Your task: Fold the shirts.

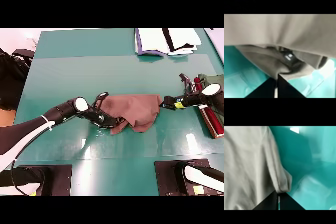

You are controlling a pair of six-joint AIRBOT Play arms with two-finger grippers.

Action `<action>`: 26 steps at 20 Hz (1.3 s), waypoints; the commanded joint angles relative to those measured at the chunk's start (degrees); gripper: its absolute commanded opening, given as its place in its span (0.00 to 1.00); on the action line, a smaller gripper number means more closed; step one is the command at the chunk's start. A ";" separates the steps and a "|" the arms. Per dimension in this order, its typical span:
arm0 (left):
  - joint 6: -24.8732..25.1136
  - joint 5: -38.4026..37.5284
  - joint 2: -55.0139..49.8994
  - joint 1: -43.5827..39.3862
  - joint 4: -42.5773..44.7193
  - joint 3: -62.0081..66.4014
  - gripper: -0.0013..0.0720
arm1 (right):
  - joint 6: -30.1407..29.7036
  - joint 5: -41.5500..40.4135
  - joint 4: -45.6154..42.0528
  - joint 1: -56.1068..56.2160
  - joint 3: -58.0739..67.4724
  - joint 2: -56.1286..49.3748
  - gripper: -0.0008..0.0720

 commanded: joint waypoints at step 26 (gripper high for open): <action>-6.03 -1.27 39.69 28.35 30.38 22.34 0.05 | 1.05 8.46 -4.61 -6.03 36.48 25.14 0.03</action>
